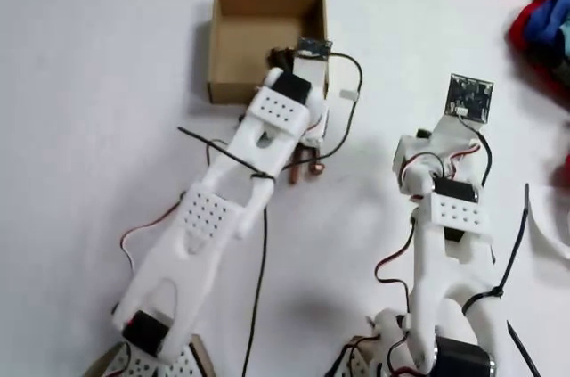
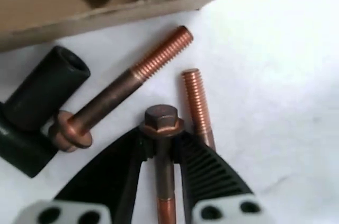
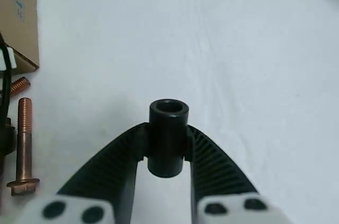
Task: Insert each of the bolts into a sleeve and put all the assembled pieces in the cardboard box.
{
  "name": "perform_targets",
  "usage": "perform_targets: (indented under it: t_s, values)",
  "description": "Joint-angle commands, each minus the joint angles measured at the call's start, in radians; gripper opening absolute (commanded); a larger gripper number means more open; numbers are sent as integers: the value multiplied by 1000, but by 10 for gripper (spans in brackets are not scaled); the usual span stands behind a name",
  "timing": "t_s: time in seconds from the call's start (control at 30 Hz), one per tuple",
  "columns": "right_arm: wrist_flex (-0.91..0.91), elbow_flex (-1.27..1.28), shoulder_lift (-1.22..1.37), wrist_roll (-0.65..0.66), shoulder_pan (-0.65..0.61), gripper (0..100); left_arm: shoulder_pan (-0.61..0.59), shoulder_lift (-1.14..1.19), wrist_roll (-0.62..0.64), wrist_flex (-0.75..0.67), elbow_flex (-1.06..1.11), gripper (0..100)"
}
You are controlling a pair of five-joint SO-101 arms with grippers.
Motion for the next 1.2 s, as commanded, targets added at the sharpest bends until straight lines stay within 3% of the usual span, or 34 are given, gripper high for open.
perform_targets:
  t_s: [0.0,0.13,0.4,0.67,0.97,1.17]
  values:
    - [-19,-11,-42,0,7,19,-35,-9,-20,12,-25,25]
    - [-35,-8,-41,2,7,19,-40,-41,-23,92,-93,24]
    - [-50,-5,-39,-3,4,19,-95,-141,-25,230,-466,24]
    - [-311,140,25,3,-163,19,-97,-321,-25,236,-447,24]
    - [-329,189,-68,6,-222,19,-91,-413,-25,241,-443,24]
    - [-331,206,-76,189,-282,19,-18,-493,-23,241,-427,24]
